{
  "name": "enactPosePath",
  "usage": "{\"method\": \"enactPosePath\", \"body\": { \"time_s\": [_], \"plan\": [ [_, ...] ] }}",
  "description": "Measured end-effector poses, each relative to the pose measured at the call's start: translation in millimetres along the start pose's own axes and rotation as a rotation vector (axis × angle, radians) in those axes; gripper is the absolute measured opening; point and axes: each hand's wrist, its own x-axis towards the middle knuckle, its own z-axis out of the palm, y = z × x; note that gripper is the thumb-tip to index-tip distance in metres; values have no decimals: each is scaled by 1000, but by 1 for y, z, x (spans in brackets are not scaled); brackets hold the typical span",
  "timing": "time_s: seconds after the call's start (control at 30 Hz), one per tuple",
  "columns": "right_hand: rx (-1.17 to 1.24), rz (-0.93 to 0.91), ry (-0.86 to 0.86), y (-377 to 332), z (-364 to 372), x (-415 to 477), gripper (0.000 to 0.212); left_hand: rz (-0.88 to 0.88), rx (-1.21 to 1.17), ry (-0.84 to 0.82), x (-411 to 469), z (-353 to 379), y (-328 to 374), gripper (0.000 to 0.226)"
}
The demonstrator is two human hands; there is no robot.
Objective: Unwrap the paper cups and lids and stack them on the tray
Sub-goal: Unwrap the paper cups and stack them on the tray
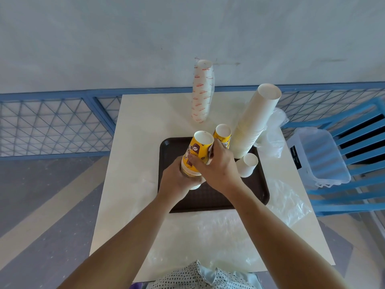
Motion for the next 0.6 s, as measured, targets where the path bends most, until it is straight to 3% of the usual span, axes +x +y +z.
{"method": "enactPosePath", "body": {
  "time_s": [0.47,0.6],
  "plan": [
    [111,39,132,-9,-11,3,51,25,-34,0,-8,-1,-12,68],
    [198,75,238,-20,-28,10,36,-3,-73,28,-8,-1,-18,69]
  ]
}}
